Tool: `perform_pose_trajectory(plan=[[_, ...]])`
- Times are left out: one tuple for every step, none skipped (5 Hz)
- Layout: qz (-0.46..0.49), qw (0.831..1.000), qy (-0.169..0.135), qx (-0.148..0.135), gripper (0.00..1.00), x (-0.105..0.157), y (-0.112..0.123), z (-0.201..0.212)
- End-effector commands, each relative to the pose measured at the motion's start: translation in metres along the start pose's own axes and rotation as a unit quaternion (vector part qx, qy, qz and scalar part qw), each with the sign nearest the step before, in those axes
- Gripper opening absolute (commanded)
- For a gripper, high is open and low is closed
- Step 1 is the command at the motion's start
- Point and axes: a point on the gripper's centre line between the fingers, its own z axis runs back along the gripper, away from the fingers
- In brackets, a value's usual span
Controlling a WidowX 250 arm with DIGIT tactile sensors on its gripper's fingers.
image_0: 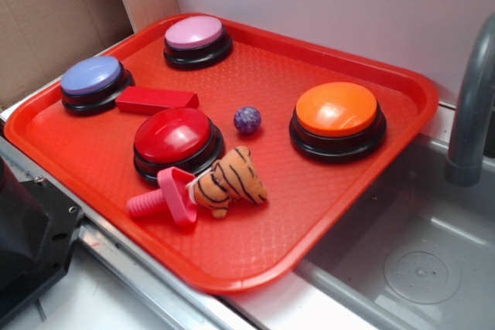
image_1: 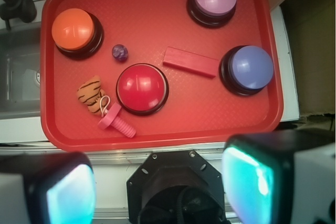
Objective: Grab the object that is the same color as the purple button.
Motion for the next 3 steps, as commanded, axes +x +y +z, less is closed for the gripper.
perform_pose_trajectory(plan=[[0.000,1.000,0.000,0.000,1.00,0.000,0.000,0.000],[-0.093,0.995,-0.020,0.002,1.00,0.019,-0.004,-0.018],[-0.160,0.987,-0.035,-0.005,1.00,0.039,-0.009,-0.036]])
